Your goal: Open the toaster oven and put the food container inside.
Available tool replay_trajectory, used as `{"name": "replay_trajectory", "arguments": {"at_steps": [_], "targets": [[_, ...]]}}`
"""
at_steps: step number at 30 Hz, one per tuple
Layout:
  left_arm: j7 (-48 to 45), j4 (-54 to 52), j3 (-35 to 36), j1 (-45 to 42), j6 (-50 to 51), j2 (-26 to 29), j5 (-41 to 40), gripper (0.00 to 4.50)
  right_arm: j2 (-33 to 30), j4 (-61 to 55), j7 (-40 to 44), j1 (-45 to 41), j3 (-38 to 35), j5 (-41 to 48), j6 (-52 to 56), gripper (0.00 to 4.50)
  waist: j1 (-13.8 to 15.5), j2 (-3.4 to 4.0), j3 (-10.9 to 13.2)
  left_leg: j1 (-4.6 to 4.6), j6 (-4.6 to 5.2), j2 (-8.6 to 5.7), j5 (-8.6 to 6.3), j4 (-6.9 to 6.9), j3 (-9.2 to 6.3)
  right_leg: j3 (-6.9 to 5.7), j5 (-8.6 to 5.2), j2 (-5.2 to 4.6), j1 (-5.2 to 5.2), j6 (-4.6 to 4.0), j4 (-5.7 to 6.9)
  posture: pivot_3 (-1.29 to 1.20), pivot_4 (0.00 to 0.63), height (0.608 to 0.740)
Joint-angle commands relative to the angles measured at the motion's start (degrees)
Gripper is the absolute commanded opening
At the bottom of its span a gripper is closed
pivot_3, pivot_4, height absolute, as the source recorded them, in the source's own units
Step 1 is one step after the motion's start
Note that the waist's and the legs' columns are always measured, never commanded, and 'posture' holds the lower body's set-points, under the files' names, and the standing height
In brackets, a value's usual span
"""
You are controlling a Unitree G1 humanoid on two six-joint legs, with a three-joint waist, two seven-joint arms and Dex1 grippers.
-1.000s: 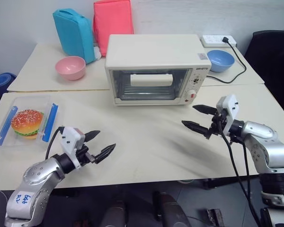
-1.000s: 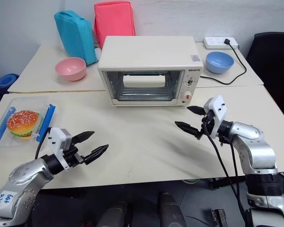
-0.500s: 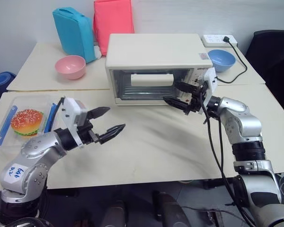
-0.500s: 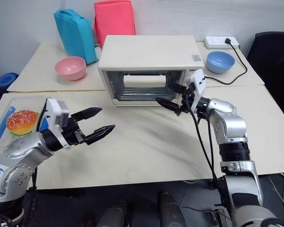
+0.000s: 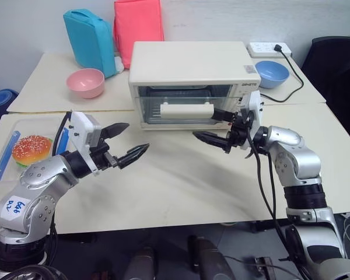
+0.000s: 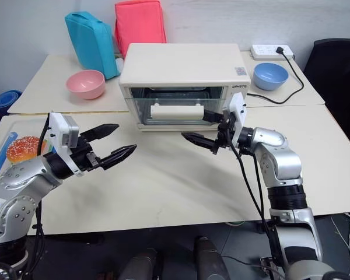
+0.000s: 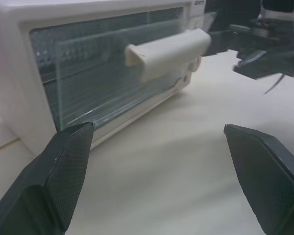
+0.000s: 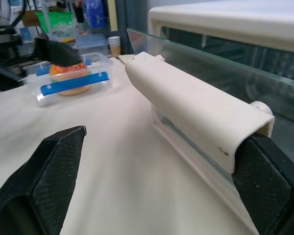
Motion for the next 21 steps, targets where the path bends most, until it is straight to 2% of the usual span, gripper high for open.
{"name": "replay_trajectory", "arguments": {"at_steps": [1, 4, 15, 16, 21], "targets": [[0.70, 1.10, 1.08, -3.92, -1.76, -1.04, -0.81, 4.31, 0.04, -5.02, 0.53, 2.03, 0.71, 1.52, -0.22, 4.50, 0.21, 0.00, 0.00, -0.01, 0.00, 0.00, 0.00, 0.00, -0.01, -0.01, 0.00, -0.01, 0.00, 0.00, 0.00, 0.00, 0.150, 0.740], [0.76, 4.24, 2.09, -8.04, -1.22, -1.21, -1.91, 3.57, 0.34, -6.11, -0.06, 3.60, 1.00, 1.45, -0.26, 4.50, 0.11, 0.00, 0.00, -0.01, -0.01, -0.01, 0.01, 0.02, -0.01, -0.02, 0.00, 0.01, 0.00, 0.00, 0.00, 0.00, 0.150, 0.740], [-4.11, 20.34, -4.73, -20.90, -9.91, 0.41, 9.16, 0.22, 1.28, -6.36, -2.06, 5.27, 0.93, 1.25, -1.32, 4.50, 0.15, 0.00, 0.00, 0.00, -0.03, -0.02, 0.02, 0.02, 0.00, -0.02, 0.00, 0.03, 0.00, 0.00, 0.03, 0.00, 0.150, 0.740], [-4.60, 21.59, -5.55, -21.72, -10.72, 0.37, 10.18, 0.04, 1.31, -6.67, -2.18, 5.57, 0.95, 1.29, -1.31, 4.50, 0.17, 0.00, 0.00, 0.00, -0.03, -0.02, 0.02, 0.02, 0.00, -0.02, 0.00, 0.02, 0.00, 0.00, 0.10, 0.00, 0.150, 0.740], [-7.90, 26.04, -9.32, -24.93, -13.65, -0.59, 13.56, 0.04, 1.31, -8.84, -3.00, 7.28, 0.67, 1.78, -0.84, 4.50, 0.28, 0.00, 0.00, -0.05, -0.03, -0.02, 0.01, 0.01, -0.03, -0.04, 0.00, 0.00, -0.01, 0.01, 0.14, 0.00, 0.150, 0.740]]}}
